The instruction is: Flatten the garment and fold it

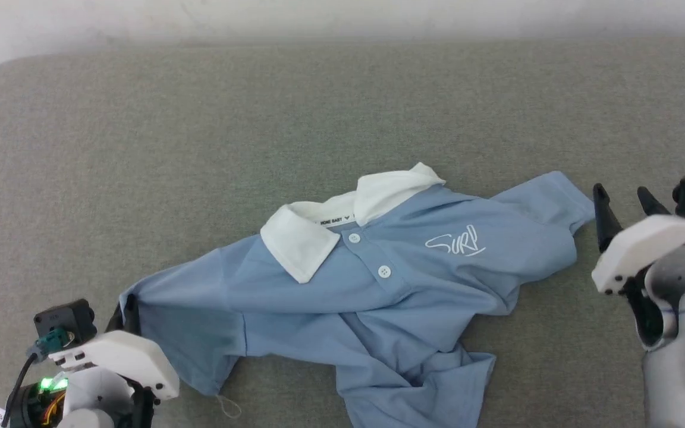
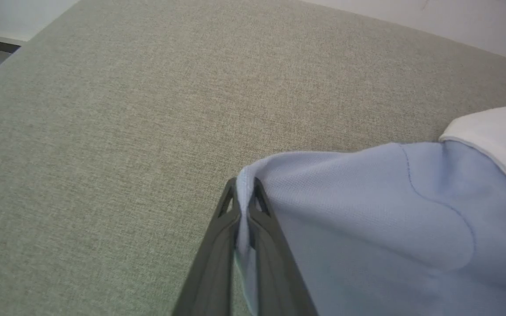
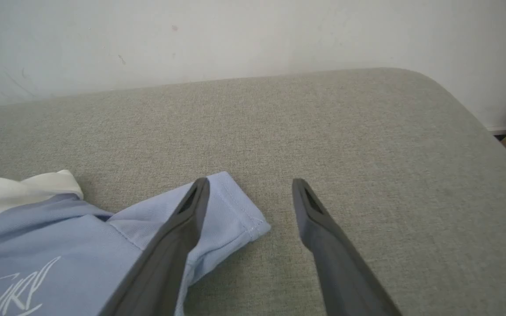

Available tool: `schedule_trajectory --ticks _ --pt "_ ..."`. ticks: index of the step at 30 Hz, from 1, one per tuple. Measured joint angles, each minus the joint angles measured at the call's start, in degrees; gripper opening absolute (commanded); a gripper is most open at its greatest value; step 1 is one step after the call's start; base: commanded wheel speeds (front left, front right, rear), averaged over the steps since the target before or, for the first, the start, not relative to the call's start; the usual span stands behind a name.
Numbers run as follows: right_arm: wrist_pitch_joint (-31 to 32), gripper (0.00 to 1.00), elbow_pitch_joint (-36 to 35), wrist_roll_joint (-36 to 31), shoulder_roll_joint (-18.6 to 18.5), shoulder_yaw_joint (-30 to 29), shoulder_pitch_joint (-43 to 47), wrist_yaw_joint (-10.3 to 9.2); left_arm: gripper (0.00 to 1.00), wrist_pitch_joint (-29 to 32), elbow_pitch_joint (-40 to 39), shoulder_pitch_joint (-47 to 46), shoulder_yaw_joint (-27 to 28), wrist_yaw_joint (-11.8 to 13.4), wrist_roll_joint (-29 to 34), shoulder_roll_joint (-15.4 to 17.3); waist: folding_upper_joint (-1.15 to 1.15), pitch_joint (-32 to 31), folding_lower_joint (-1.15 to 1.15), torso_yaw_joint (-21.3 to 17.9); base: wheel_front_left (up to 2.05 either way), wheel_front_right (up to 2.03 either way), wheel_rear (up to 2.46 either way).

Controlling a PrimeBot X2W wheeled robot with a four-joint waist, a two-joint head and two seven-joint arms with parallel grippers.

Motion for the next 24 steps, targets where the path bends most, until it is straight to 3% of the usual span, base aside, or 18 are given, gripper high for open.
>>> schedule_trajectory --ticks 8,15,17,18,24 --pt "10.0 1.0 17.2 -4.3 0.1 -5.7 -10.2 0.0 0.0 -0.6 1.7 -0.6 -1.4 -0.1 -0.2 -0.4 0.0 2.2 0.0 2.4 0.0 0.0 0.0" --pt "20.6 1.0 21.5 -8.0 -0.7 -5.1 -14.9 -0.02 0.0 -1.1 3.1 -1.5 -2.5 -1.1 -1.1 -0.6 0.0 3.4 0.0 3.6 0.0 0.0 0.0" --pt "24.1 0.38 21.6 -8.2 -0.8 -4.5 -15.6 -0.02 0.0 -1.2 3.4 -1.5 -2.7 -1.1 -1.2 -0.6 0.0 3.3 0.0 3.5 0.0 0.0 0.0" --pt "25.6 0.0 21.5 -8.2 -0.8 -4.2 -15.7 -0.02 0.0 -1.2 3.5 -1.5 -2.8 -1.4 -1.3 -0.6 0.0 3.2 -0.01 3.4 0.0 0.0 0.0" --pt "27.9 0.0 18.2 -6.5 -0.5 -0.9 -14.1 -0.01 0.0 -1.3 3.2 -1.5 -3.3 -2.1 -1.6 -0.3 0.0 2.3 0.0 2.4 0.0 0.0 0.0"
